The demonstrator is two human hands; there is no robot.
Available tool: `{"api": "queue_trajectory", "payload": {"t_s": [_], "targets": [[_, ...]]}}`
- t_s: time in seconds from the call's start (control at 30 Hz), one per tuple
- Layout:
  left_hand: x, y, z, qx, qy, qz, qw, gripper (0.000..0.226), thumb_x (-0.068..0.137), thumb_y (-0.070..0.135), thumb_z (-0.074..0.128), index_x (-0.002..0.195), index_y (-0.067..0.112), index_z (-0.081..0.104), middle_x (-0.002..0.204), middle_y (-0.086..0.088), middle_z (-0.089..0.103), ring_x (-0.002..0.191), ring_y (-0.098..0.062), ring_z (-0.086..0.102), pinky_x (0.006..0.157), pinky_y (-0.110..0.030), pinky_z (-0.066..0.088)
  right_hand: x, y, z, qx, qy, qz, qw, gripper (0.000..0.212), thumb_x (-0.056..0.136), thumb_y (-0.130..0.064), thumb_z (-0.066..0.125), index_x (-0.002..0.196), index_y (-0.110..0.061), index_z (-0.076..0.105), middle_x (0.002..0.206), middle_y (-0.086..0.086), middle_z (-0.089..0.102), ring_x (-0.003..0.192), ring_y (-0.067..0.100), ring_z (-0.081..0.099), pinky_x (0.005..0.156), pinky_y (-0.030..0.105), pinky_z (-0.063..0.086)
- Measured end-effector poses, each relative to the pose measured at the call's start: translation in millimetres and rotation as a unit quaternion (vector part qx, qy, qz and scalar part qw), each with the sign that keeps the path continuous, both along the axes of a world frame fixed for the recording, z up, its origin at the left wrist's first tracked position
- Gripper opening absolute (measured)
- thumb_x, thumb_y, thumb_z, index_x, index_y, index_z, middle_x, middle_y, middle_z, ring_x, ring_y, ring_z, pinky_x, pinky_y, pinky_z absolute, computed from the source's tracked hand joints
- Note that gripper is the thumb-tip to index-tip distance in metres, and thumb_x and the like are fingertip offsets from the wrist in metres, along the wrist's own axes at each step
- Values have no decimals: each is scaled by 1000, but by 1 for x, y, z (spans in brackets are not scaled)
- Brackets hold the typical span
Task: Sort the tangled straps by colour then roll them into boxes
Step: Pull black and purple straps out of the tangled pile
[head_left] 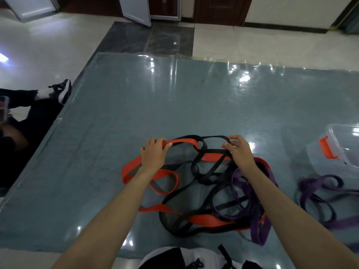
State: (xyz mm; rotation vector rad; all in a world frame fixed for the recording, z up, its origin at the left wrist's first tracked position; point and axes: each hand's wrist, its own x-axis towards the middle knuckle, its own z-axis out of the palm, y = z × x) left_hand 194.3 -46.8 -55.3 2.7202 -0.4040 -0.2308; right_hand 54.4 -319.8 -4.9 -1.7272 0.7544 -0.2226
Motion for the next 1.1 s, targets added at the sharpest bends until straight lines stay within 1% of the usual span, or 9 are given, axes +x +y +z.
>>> {"api": "queue_trajectory", "payload": {"t_s": [0.1,0.2,0.33,0.4,0.5,0.63,0.83,0.97,1.1], "targets": [[-12,-11,-8,16,-64,-2,998,30,100,36,60,125,20,64,123,-9,57,121,-33,52,100,-51,42,11,-3,-3,2,31,27,999,21,94,-12,74,113,-8,66,100,9,76,84,15,75,69,23,58],[-32,-31,-5,-133,-55,-116,983,19,98,17,61,116,17,67,113,-4,63,106,-25,60,91,-45,51,19,0,-6,14,46,50,998,23,91,-6,76,111,-1,67,94,11,74,65,0,70,54,12,50],[-67,-58,-2,-140,166,-247,944,40,101,68,43,100,35,65,111,5,69,106,-18,63,97,-47,51,23,9,-8,78,50,53,994,26,89,-5,79,112,0,68,86,12,73,69,16,69,56,17,55],[-75,-67,-1,-145,278,-149,938,60,89,89,31,101,42,67,121,8,70,117,-18,63,104,-45,48,23,11,-10,139,61,68,986,25,93,-14,76,114,-3,69,98,20,75,86,30,74,69,27,62],[-74,-78,0,-300,394,20,868,81,84,92,36,120,31,74,126,5,73,123,-12,63,110,-37,44,16,11,-15,237,73,130,960,27,104,-17,60,127,-6,66,119,21,73,114,41,70,89,44,62],[-69,-78,3,-411,467,178,763,57,78,63,78,114,18,78,105,-1,80,104,-19,75,101,-40,57,6,17,-12,309,98,260,909,37,105,-15,56,142,-16,60,133,9,70,123,26,68,103,44,56],[-64,-54,8,-430,384,246,779,14,98,17,68,92,5,64,69,-11,74,66,-23,72,68,-30,59,-2,27,-35,24,103,249,963,33,99,8,56,119,-14,70,113,9,72,90,3,67,75,18,55],[-55,-31,12,-484,386,276,735,10,100,16,63,94,10,58,57,-1,50,45,-16,51,58,-34,55,-20,30,-54,-59,206,326,921,30,101,11,49,115,-10,66,101,12,67,69,0,64,64,12,48],[-61,-13,10,-410,370,226,802,19,91,12,77,101,10,62,66,0,54,42,-8,45,51,-29,47,-39,40,-78,-77,304,329,891,13,101,-16,64,113,-19,68,116,9,71,65,19,69,61,23,58]]}}
